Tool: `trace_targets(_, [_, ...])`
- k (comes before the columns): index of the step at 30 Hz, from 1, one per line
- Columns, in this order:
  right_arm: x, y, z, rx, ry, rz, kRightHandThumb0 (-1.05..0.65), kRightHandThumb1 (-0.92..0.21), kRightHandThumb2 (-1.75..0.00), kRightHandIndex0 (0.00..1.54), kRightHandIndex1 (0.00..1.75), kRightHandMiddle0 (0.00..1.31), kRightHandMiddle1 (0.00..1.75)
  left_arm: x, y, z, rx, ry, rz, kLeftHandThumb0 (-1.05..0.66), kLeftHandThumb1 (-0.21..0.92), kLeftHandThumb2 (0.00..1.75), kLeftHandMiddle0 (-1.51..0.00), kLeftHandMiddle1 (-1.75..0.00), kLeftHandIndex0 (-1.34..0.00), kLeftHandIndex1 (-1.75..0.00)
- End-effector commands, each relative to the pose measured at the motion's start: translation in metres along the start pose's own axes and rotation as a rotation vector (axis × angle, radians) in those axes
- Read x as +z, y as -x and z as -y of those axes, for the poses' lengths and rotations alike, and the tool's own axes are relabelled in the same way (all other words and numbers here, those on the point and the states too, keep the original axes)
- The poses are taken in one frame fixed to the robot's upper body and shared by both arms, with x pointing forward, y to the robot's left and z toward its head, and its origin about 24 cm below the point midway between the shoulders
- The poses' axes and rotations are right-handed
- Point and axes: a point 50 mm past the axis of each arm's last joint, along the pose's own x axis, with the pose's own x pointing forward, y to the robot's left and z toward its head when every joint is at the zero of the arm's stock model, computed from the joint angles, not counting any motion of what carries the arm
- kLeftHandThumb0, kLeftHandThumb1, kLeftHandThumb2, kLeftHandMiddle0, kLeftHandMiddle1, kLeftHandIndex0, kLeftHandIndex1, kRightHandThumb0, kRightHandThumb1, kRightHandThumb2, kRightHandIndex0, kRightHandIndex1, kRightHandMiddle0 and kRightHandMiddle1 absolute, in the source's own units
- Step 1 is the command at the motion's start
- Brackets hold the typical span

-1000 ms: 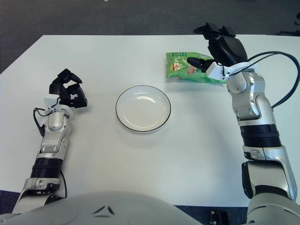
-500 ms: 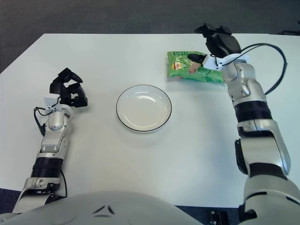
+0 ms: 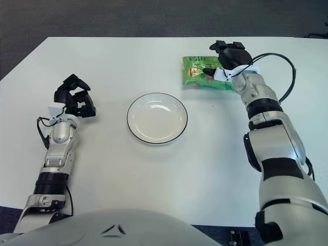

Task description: Put the snack into the plate.

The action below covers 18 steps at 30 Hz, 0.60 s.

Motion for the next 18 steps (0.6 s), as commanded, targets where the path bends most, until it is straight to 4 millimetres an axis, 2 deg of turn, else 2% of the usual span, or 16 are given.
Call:
trace_targets(1, [0.008, -0.007, 0.001, 0.002, 0.019, -0.001, -0.92, -0.92, -0.88, 0.00, 0.40, 0.00, 0.74, -0.049, 0.045, -0.004, 0.028, -0.004, -0.235, -0.61, 0.02, 1.68, -1.30, -1.75, -0.86, -1.75])
trace_targets(10, [0.015, -0.008, -0.016, 0.085, -0.023, -0.040, -0.95, -0.92, -0.94, 0.00, 0.36, 0.00, 0.73, -0.049, 0.046, -0.002, 0.037, 0.003, -0.232, -0.62, 0.02, 1.68, -1.31, -1.75, -0.86, -1.75])
trace_targets(18, [0.018, -0.002, -0.041, 0.206, -0.087, -0.078, -0.91, -0.92, -1.06, 0.00, 0.31, 0.00, 0.58, -0.048, 0.048, -0.001, 0.043, -0.002, -0.222, -0.62, 0.02, 1.68, -1.32, -1.75, -0.86, -1.75])
